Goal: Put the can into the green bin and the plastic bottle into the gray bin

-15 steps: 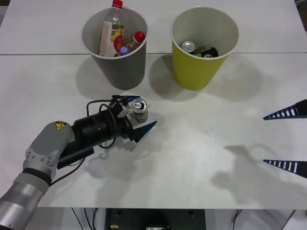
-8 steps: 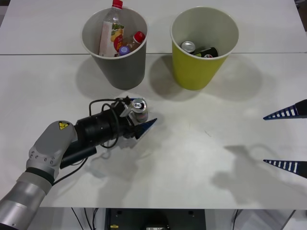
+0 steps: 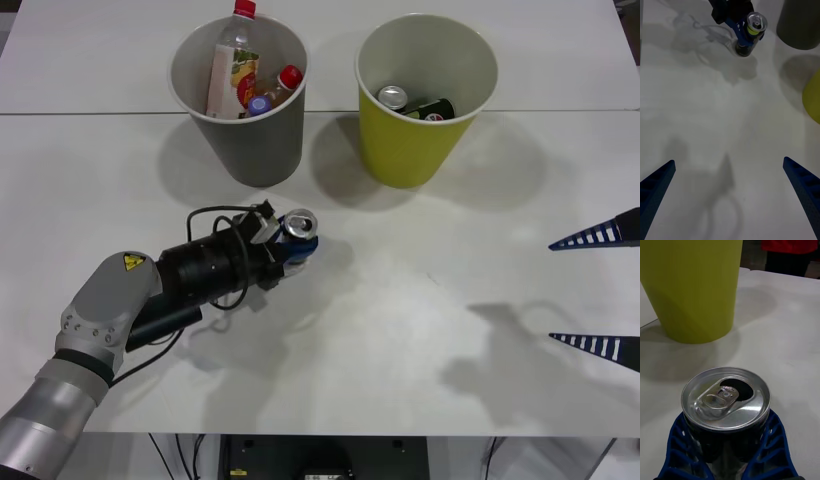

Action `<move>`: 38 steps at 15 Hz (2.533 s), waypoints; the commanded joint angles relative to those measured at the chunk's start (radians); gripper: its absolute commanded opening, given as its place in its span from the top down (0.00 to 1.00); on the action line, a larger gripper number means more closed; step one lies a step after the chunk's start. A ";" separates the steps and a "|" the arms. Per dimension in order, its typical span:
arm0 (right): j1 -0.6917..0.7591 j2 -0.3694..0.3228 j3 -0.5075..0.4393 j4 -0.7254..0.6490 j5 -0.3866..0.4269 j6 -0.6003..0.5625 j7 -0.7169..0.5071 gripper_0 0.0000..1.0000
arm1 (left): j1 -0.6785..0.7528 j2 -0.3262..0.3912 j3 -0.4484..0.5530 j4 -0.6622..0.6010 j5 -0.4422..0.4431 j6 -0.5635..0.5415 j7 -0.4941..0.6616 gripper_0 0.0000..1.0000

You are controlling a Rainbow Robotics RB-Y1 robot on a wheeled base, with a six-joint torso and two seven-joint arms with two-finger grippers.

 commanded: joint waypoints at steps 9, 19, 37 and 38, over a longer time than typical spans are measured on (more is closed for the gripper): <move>0.000 0.000 0.000 0.000 0.000 0.000 0.000 0.00 | 0.000 0.140 0.000 -0.233 -0.261 -0.106 0.423 1.00; 0.000 0.000 0.000 0.000 0.000 0.000 0.000 0.00 | -0.040 0.242 0.011 -0.790 -0.726 -0.500 1.147 1.00; 0.000 0.000 0.000 0.000 0.000 0.000 0.000 0.00 | -1.135 -0.054 -0.038 0.129 -0.698 -0.818 1.399 0.99; 0.000 0.000 0.000 0.000 0.000 0.000 0.000 0.00 | -1.191 -0.078 -0.038 0.221 -0.706 -0.773 1.399 0.99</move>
